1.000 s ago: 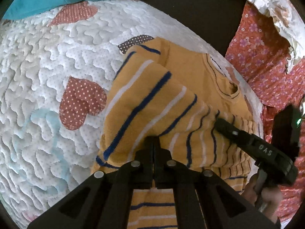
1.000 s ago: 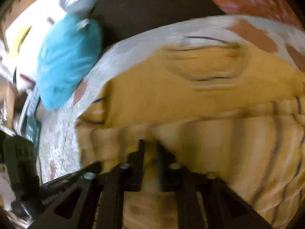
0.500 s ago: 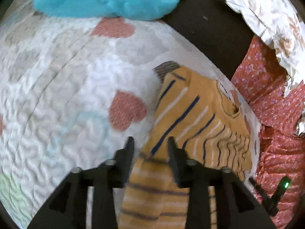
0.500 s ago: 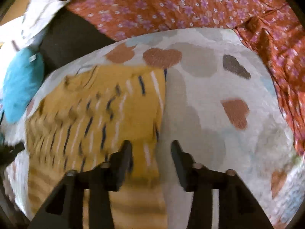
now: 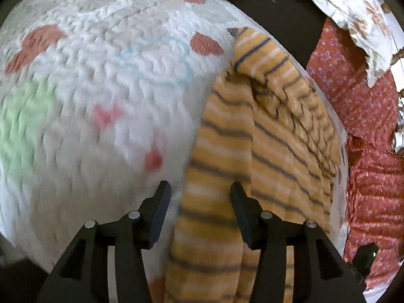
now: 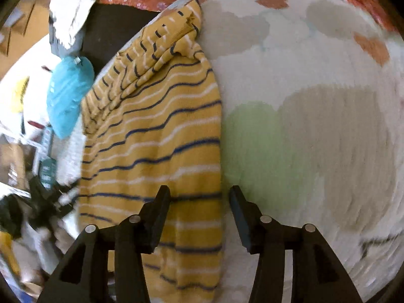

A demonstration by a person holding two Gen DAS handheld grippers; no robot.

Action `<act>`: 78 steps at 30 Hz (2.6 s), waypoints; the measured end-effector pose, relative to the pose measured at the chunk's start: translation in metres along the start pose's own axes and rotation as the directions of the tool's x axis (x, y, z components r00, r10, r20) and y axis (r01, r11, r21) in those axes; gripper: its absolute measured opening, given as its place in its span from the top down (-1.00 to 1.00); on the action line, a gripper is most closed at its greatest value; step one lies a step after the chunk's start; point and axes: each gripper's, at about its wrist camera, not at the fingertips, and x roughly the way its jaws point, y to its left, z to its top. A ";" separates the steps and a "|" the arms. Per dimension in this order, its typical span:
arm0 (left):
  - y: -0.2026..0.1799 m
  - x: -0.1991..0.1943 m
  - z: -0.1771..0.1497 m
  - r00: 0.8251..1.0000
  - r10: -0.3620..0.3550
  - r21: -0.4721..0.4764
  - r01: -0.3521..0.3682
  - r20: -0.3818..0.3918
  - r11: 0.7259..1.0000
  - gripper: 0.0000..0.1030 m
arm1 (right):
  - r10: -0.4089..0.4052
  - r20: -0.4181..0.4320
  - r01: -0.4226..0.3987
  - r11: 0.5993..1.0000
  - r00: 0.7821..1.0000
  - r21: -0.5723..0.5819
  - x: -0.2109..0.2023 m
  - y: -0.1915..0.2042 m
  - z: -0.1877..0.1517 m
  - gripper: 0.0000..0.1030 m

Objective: Fold small clothes
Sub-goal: 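Grasp the sweater hem with the right gripper while the left gripper grasps the hem, then lift the hem with both grippers and fold it over the sweater body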

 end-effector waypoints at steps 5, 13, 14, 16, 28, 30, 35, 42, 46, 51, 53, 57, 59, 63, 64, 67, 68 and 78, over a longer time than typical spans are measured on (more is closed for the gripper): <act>0.001 -0.009 -0.035 1.000 -0.020 0.019 0.020 -0.019 1.000 -0.10 | 0.100 -0.030 -0.099 0.994 0.995 0.051 -0.004 -0.004 -0.018 -0.05; -0.007 -0.011 -0.066 0.999 0.004 0.077 -0.001 -0.042 0.997 -0.46 | 0.180 -0.064 -0.175 0.981 0.982 0.083 0.000 -0.001 -0.059 -0.05; -0.011 -0.010 -0.071 0.999 0.013 0.094 -0.008 -0.048 0.996 -0.56 | 0.182 -0.064 -0.177 0.981 0.981 0.083 -0.001 -0.001 -0.063 -0.05; -0.017 -0.008 -0.080 0.997 0.029 0.116 -0.021 -0.068 0.993 -0.71 | 0.185 -0.068 -0.180 0.981 0.980 0.078 -0.004 0.000 -0.070 -0.05; -0.006 -0.012 -0.109 0.987 0.008 0.031 -0.003 -0.163 1.000 0.33 | 0.136 -0.125 -0.136 0.991 0.983 0.010 -0.001 0.022 -0.098 -0.05; 0.001 -0.013 -0.110 0.986 -0.009 -0.010 0.008 -0.166 1.000 0.42 | 0.125 -0.137 -0.126 0.992 0.983 -0.005 0.001 0.026 -0.101 -0.05; 0.004 -0.012 -0.111 0.984 -0.108 -0.068 0.099 -0.145 0.993 -0.27 | 0.100 -0.151 -0.106 0.994 0.984 -0.036 0.003 0.031 -0.104 -0.03; -0.007 -0.013 -0.118 0.978 -0.057 -0.009 0.057 -0.199 0.998 0.84 | 0.123 -0.176 -0.129 0.991 0.977 -0.023 0.003 0.025 -0.103 0.80; 0.003 -0.033 -0.120 0.981 -0.086 -0.067 0.076 -0.173 0.995 0.84 | 0.135 -0.174 -0.151 0.986 0.975 -0.077 -0.011 0.033 -0.105 0.84; 0.002 -0.065 -0.128 0.984 -0.112 -0.059 0.104 -0.141 0.993 0.84 | 0.168 -0.173 -0.189 0.975 0.970 -0.115 -0.038 0.035 -0.113 0.86; 0.001 -0.073 -0.136 0.984 -0.109 -0.047 0.104 -0.141 0.993 0.84 | 0.187 -0.182 -0.210 0.971 0.965 -0.116 -0.048 0.033 -0.119 0.86; 0.009 -0.079 -0.159 0.975 -0.155 -0.080 0.144 -0.160 0.986 0.84 | 0.207 -0.215 -0.229 0.969 0.955 -0.087 -0.056 0.022 -0.133 0.86; 0.012 -0.080 -0.159 0.973 -0.173 -0.108 0.157 -0.156 0.982 0.84 | 0.212 -0.213 -0.230 0.971 0.954 -0.066 -0.057 0.018 -0.134 0.85; 0.006 -0.090 -0.148 0.975 -0.186 -0.107 0.173 -0.126 0.979 0.84 | 0.221 -0.176 -0.239 0.967 0.959 -0.090 -0.067 0.027 -0.126 0.85; 0.002 -0.091 -0.144 0.974 -0.190 -0.103 0.177 -0.123 0.979 0.84 | 0.225 -0.165 -0.243 0.964 0.960 -0.104 -0.070 0.032 -0.122 0.86; -0.011 -0.093 -0.125 0.973 -0.201 -0.093 0.191 -0.115 0.977 0.84 | 0.245 -0.135 -0.263 0.955 0.960 -0.134 -0.078 0.047 -0.106 0.85; -0.015 -0.093 -0.117 0.972 -0.207 -0.093 0.197 -0.110 0.976 0.84 | 0.249 -0.124 -0.266 0.953 0.960 -0.146 -0.081 0.054 -0.100 0.85; -0.080 -0.098 -0.002 0.971 -0.239 -0.040 0.240 0.017 0.970 0.84 | 0.270 0.033 -0.255 0.937 0.962 -0.238 -0.099 0.123 0.012 0.85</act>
